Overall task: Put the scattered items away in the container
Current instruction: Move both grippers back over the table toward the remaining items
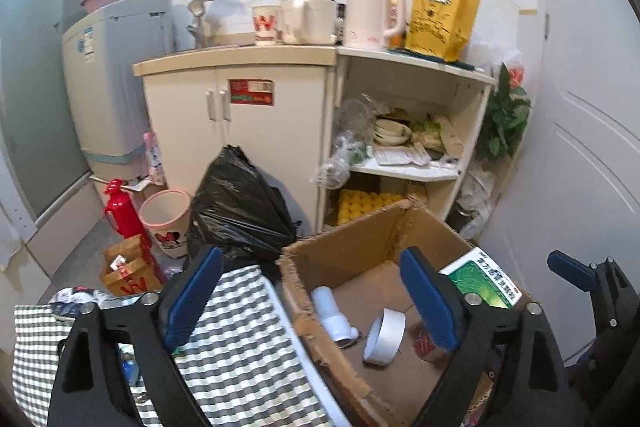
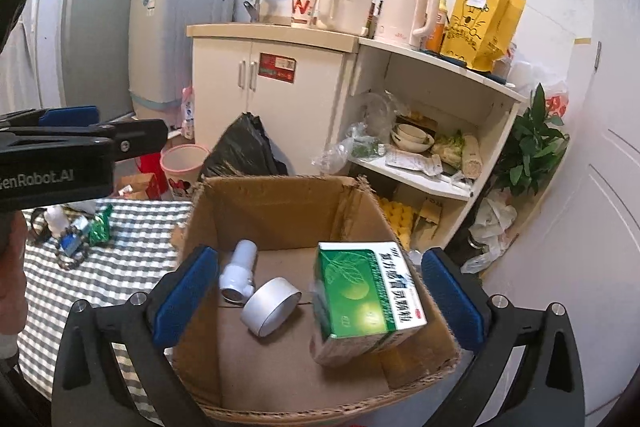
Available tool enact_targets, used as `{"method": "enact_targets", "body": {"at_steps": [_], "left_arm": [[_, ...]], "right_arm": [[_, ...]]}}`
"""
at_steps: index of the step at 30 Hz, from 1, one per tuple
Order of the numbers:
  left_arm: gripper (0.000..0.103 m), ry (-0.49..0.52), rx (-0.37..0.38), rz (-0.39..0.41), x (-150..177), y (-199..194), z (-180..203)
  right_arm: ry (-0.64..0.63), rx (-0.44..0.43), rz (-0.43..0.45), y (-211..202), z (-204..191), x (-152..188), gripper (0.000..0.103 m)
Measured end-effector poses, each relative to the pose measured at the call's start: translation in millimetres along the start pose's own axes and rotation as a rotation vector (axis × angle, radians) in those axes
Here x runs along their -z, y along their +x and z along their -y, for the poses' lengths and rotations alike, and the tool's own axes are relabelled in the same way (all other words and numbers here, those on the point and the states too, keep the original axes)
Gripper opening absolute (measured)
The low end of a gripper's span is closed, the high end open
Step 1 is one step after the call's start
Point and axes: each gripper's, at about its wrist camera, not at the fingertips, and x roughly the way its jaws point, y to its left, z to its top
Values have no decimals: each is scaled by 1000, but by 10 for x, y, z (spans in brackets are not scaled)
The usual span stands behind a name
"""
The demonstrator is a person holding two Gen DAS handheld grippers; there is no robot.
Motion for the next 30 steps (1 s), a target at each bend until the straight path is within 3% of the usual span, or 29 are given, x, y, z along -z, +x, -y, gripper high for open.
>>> {"method": "enact_targets", "body": {"at_steps": [4, 30], "left_arm": [[103, -21, -24, 11, 17, -111, -169], [103, -82, -207, 48, 264, -654, -1088]], "right_arm": [[-2, -21, 11, -17, -124, -22, 103], [41, -154, 70, -150, -832, -200, 103]]}}
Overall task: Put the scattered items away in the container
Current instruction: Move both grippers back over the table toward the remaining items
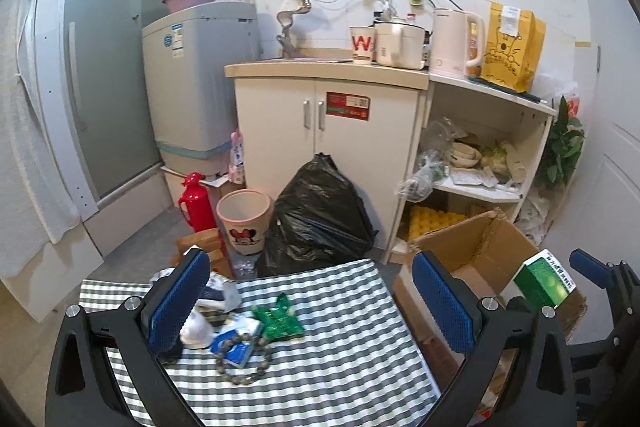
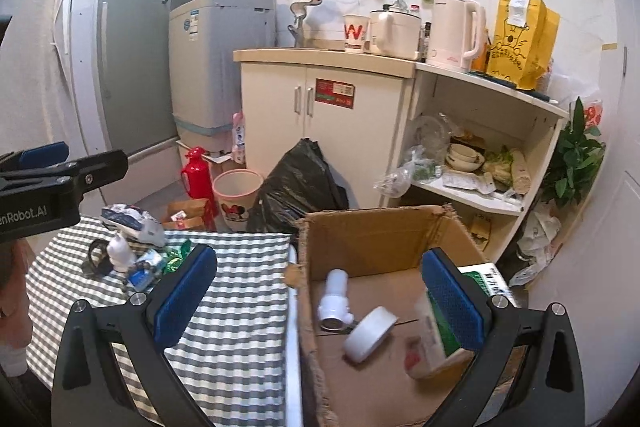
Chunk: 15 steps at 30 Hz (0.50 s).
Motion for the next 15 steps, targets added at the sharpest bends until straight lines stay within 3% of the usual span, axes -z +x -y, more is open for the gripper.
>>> {"method": "enact_targets", "body": {"at_steps": [15], "left_arm": [[103, -60, -112, -2, 92, -205, -777]], "right_arm": [[25, -151, -10, 80, -537, -62, 103]]}}
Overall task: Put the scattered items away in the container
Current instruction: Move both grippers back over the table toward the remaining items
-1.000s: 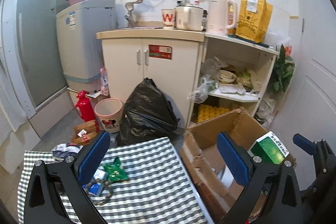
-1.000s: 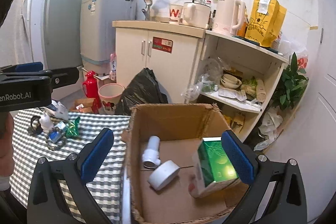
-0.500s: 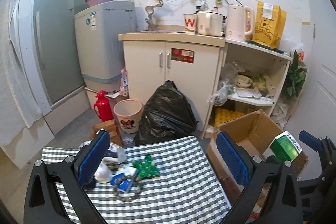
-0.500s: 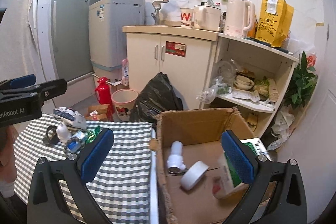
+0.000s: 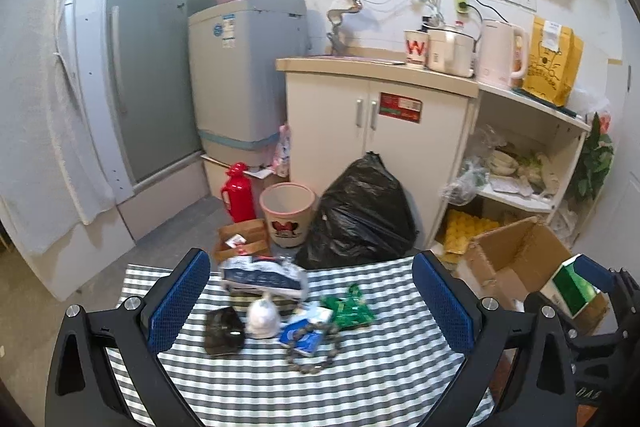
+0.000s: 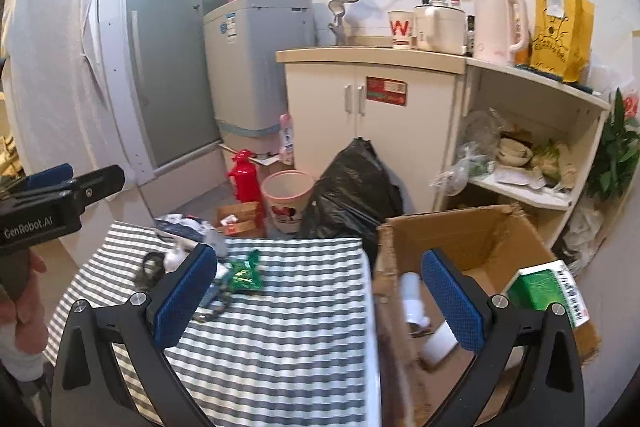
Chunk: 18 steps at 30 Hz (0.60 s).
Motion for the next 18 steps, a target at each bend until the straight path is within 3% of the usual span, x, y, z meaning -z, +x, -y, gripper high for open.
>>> {"method": "enact_targets", "body": {"at_steps": [10, 18], "left_arm": [[103, -25, -60, 0, 38, -46, -416], [103, -14, -103, -11, 27, 18, -627]], "right_arm": [[-55, -106, -25, 159, -391, 3, 103], [-70, -118, -22, 269, -545, 4, 103]]}}
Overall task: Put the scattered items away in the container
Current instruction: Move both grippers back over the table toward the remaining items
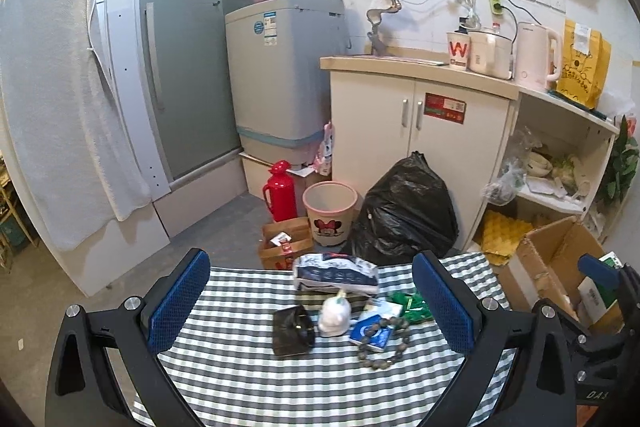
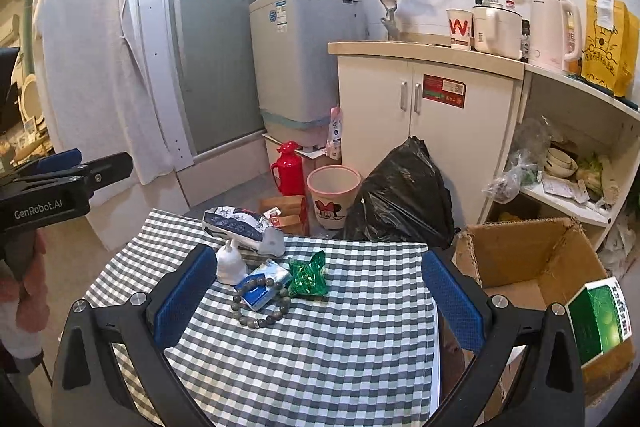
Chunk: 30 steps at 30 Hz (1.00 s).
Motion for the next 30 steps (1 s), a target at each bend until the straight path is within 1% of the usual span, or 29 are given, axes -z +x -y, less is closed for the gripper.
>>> {"method": "enact_targets", "body": {"at_steps": [5, 15, 17, 21, 23, 27, 30], "left_arm": [[103, -14, -13, -19, 26, 104, -126], [103, -38, -43, -88, 165, 425, -314], [103, -42, -45, -101, 200, 484, -336], [103, -50, -47, -129, 271, 597, -387], [103, -53, -50, -142, 301, 653, -400], [103, -54, -51, -177, 380, 792, -403], [103, -51, -51, -197, 434, 890, -403]], "right_arm": [[-6, 7, 6, 60, -11, -32, 103], [-25, 10, -38, 291, -75, 15, 103], [-41, 10, -33, 318, -98, 14, 103], [-114, 31, -24, 394, -200, 34, 103], [-126, 30, -26, 440, -216, 37, 103], [-106, 5, -26, 528, -194, 76, 103], [-104, 14, -44, 634, -184, 100, 103]]}}
